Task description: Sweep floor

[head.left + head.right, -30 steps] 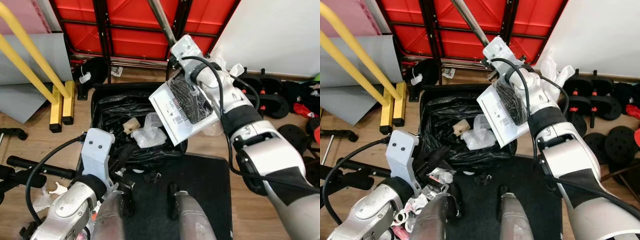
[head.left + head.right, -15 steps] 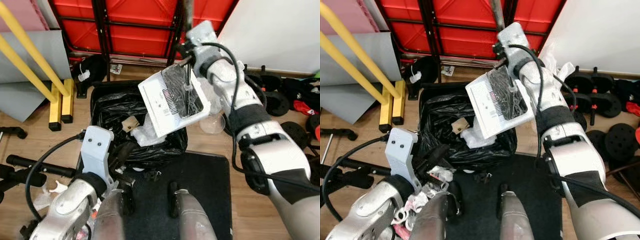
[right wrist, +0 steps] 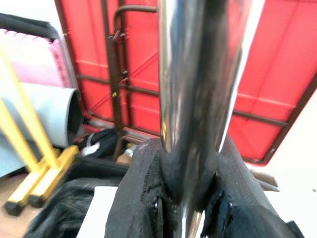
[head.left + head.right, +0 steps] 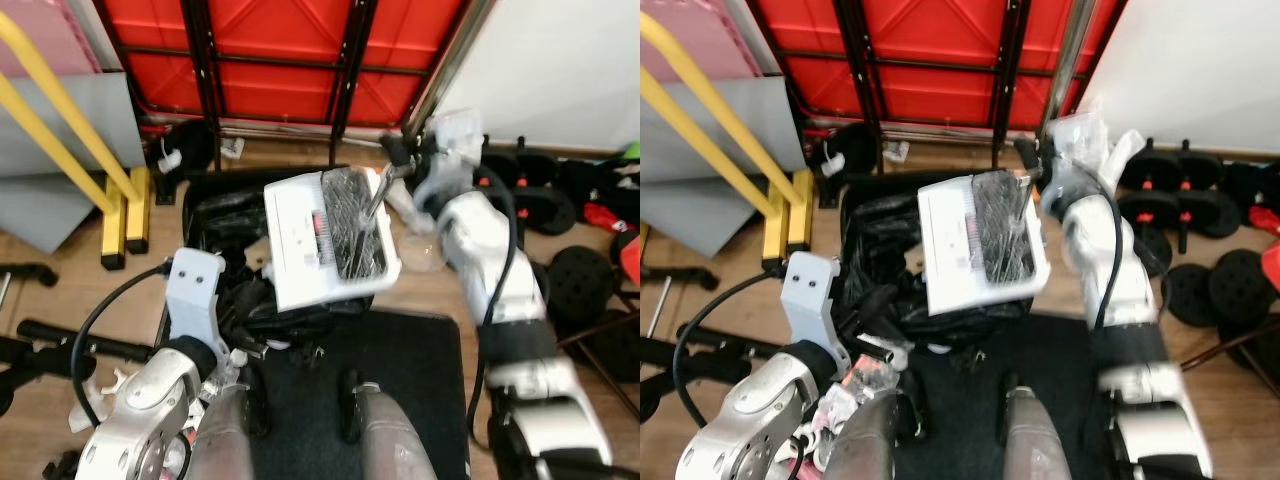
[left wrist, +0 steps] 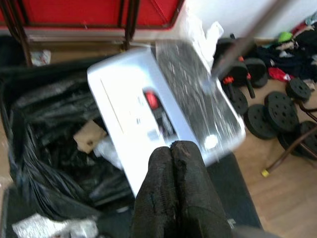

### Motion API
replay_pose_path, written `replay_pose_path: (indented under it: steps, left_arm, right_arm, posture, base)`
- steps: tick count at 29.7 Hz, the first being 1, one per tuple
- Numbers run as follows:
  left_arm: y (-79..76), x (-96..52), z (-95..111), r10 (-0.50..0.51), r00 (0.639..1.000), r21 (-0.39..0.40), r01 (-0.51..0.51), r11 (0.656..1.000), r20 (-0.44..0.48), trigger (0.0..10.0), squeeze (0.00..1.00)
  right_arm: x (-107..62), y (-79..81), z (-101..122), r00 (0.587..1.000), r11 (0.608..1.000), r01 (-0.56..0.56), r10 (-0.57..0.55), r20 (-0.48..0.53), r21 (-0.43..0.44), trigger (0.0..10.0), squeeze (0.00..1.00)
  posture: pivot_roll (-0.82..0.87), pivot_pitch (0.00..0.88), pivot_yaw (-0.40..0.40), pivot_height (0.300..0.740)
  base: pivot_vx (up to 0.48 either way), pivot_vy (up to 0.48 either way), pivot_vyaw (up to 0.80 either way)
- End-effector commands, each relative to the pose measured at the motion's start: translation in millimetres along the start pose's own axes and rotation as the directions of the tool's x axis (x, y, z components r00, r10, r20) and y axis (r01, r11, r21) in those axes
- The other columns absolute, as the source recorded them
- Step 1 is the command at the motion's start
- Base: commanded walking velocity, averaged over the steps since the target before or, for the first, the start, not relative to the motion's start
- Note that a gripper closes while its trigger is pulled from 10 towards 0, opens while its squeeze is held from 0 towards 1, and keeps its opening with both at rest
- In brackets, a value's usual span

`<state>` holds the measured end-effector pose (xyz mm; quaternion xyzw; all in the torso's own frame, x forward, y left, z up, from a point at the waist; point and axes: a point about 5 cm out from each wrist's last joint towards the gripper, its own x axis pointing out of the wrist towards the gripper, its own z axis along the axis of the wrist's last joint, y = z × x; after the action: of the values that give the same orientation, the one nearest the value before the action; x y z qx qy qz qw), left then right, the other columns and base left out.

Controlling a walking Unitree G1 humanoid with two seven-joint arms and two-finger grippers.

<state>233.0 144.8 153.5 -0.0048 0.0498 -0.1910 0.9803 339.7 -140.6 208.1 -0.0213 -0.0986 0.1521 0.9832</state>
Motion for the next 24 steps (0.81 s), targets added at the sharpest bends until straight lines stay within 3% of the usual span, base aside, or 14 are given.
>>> replay_pose_path:
  steps: [1,3,6,8,12,15,19,24]
  left_arm:
    - [2.8,4.3,-9.5,0.027,0.999,0.001,-0.027,1.000,-0.029,10.0,0.00]
    - [4.9,6.6,-9.5,0.046,0.999,0.008,-0.045,0.999,-0.023,10.0,0.00]
    - [6.2,7.7,-9.5,0.055,0.998,0.009,-0.055,0.998,-0.020,10.0,0.00]
    - [11.1,10.5,-8.3,0.089,0.996,0.010,-0.089,0.996,-0.006,10.0,0.00]
    - [11.6,13.0,-5.6,0.069,0.998,0.002,-0.069,0.998,0.015,10.0,0.00]
    - [9.5,17.0,-1.8,0.037,0.999,0.008,-0.038,0.999,0.038,10.0,0.00]
    - [11.7,21.7,1.2,0.062,0.996,-0.005,-0.062,0.998,0.066,10.0,0.00]
    - [17.3,20.0,-3.7,0.099,0.994,-0.010,-0.099,0.995,0.038,10.0,0.00]
  right_arm:
    - [-12.1,1.2,9.4,0.998,1.000,0.019,-0.019,0.057,-0.003,10.0,0.00]
    - [-25.1,3.9,3.7,0.999,0.999,0.030,-0.030,0.040,0.016,10.0,0.00]
    - [-31.7,5.9,2.9,0.999,0.999,0.032,-0.033,0.031,0.032,10.0,0.00]
    - [-49.2,10.4,-2.4,0.999,0.998,0.036,-0.036,-0.004,0.058,10.0,0.00]
    - [-56.7,10.1,-5.4,0.999,0.997,0.042,-0.040,-0.030,0.060,10.0,0.00]
    - [-58.4,5.5,-5.0,0.998,0.998,0.049,-0.047,-0.046,0.044,10.0,0.00]
    - [-65.1,-0.9,-4.7,0.996,0.998,0.055,-0.054,-0.067,0.019,10.0,0.00]
    - [-70.7,-4.8,-6.0,0.994,0.998,0.059,-0.061,-0.090,-0.018,10.0,0.00]
  posture:
    - [-0.09,0.220,-0.120,0.740]
    - [-0.09,0.212,-0.124,0.740]
    - [-0.09,0.209,-0.126,0.740]
    - [-0.10,0.195,-0.131,0.740]
    - [-0.11,0.187,-0.133,0.740]
    - [-0.10,0.182,-0.135,0.740]
    - [-0.10,0.174,-0.139,0.740]
    - [-0.11,0.172,-0.143,0.740]
  base:
    - [0.000,0.000,0.00]
    - [0.000,0.000,0.00]
    - [0.000,0.000,0.00]
    - [0.000,0.000,0.00]
    - [0.000,0.000,0.00]
    - [0.480,0.000,0.00]
    - [0.120,0.000,0.00]
    - [0.000,0.000,0.00]
